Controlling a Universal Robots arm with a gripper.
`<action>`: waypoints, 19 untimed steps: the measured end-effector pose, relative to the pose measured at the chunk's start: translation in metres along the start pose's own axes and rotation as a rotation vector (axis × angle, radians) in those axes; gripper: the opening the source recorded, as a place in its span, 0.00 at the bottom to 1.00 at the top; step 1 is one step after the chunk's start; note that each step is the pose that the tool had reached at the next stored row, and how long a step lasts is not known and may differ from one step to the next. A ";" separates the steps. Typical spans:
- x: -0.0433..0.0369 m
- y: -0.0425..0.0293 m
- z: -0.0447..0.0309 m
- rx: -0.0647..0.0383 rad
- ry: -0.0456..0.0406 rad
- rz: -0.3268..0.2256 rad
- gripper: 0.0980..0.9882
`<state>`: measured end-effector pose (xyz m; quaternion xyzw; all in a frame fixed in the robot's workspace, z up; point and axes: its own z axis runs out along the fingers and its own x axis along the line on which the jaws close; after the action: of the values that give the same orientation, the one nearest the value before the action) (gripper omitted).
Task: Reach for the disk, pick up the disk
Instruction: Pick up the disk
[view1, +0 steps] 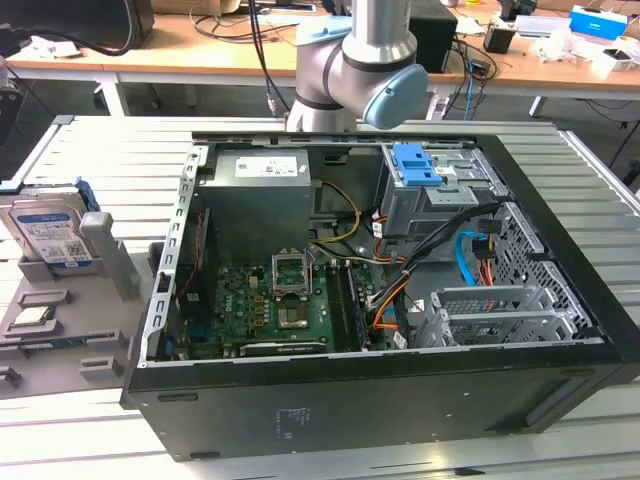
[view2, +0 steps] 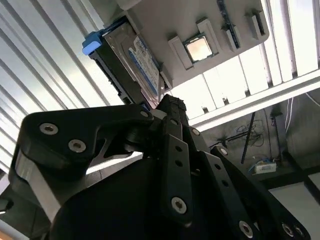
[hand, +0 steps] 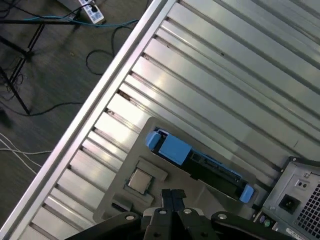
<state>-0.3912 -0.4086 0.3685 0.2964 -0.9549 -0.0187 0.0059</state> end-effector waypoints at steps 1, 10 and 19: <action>0.0000 0.0000 0.0000 0.000 0.0009 -0.024 0.01; 0.0000 0.0000 0.0000 0.000 0.0089 -0.229 0.01; 0.0000 0.0000 0.0000 0.000 0.0163 -0.414 0.01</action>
<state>-0.3912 -0.4086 0.3685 0.4864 -0.8735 -0.0171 0.0096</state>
